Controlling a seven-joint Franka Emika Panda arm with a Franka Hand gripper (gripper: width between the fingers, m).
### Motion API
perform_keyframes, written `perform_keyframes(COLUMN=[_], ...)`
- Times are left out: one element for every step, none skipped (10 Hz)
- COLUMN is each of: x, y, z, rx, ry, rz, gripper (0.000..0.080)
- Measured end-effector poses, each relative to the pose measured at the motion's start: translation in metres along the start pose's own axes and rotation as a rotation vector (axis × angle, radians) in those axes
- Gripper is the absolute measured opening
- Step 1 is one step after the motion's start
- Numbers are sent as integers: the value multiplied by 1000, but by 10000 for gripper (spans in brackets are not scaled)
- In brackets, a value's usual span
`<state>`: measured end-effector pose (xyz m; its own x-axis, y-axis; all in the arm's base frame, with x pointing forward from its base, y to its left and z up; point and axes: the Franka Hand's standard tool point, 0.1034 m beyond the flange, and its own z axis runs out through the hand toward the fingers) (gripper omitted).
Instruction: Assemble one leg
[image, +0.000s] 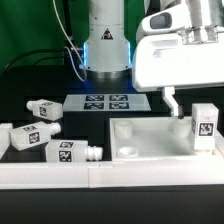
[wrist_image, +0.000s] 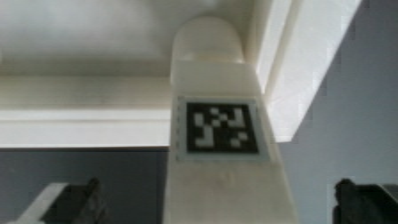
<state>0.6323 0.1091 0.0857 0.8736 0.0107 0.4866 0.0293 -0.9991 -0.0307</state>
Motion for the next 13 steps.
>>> perform_keyframes(x=[8, 13, 15, 14, 14, 14, 11, 11, 7, 3, 3, -5, -9], y=[-3, -4, -3, -3, -3, -3, -2, 0, -1, -2, -2, -1, 0], z=[-2, -3, -3, -3, -3, -3, -2, -1, 1, 2, 2, 2, 2], rx=[8, 11, 11, 11, 11, 11, 11, 9, 8, 7, 4, 2, 2], ry=[-27, -31, -32, -35, -35, -38, -65, -77, -120, -210, -255, -324, -377], rz=[8, 74, 161, 167, 166, 166, 165, 165, 162, 155, 139, 136, 139], gripper=[648, 648, 649, 649, 649, 649, 649, 649, 649, 649, 649, 649, 649])
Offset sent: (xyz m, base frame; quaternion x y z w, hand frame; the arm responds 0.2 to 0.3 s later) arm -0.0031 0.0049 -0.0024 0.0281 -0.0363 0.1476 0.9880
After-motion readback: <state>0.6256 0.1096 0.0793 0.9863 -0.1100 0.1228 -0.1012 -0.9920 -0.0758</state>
